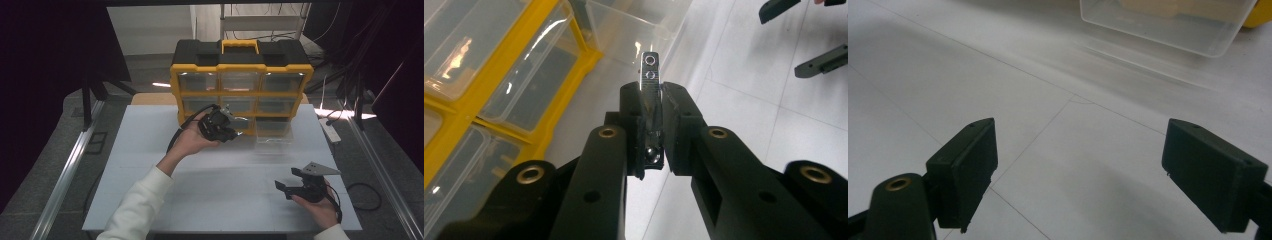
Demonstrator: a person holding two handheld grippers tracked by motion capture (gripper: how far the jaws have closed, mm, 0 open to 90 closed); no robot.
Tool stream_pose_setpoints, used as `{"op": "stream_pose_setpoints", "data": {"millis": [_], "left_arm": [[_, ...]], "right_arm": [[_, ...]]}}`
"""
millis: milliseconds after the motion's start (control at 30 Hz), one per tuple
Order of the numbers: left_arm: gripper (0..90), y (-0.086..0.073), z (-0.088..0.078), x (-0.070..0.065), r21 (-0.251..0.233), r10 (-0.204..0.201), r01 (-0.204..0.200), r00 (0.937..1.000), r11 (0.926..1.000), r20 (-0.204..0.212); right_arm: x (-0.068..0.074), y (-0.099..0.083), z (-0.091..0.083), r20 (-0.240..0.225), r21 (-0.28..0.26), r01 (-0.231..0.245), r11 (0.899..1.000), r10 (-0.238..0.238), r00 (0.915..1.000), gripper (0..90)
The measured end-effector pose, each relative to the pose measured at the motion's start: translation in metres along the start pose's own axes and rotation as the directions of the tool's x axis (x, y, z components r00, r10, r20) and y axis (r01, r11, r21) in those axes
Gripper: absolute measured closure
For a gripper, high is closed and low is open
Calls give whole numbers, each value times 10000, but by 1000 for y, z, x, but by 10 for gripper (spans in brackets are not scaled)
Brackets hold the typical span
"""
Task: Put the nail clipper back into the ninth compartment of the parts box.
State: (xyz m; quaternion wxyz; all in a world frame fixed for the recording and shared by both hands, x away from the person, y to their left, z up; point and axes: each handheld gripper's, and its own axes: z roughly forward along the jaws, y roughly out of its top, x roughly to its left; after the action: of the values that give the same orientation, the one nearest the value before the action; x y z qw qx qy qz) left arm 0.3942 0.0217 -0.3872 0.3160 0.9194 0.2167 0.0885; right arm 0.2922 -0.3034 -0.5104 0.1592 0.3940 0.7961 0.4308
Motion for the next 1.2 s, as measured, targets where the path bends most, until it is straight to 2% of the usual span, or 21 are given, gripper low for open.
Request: {"op": "stream_pose_setpoints", "data": {"millis": [767, 1200], "left_arm": [[800, 30, 17, -4, 56, 545, -545, 9985, 9985, 30], [800, 43, 26, -8, 36, 676, -676, 9977, 9977, 25]], "right_arm": [[0, 0, -1, -19, -42, 37, 10000, -37, 10000, 153], [0, 0, -1, 7, -68, 164, 9998, -164, 9999, 153]]}}
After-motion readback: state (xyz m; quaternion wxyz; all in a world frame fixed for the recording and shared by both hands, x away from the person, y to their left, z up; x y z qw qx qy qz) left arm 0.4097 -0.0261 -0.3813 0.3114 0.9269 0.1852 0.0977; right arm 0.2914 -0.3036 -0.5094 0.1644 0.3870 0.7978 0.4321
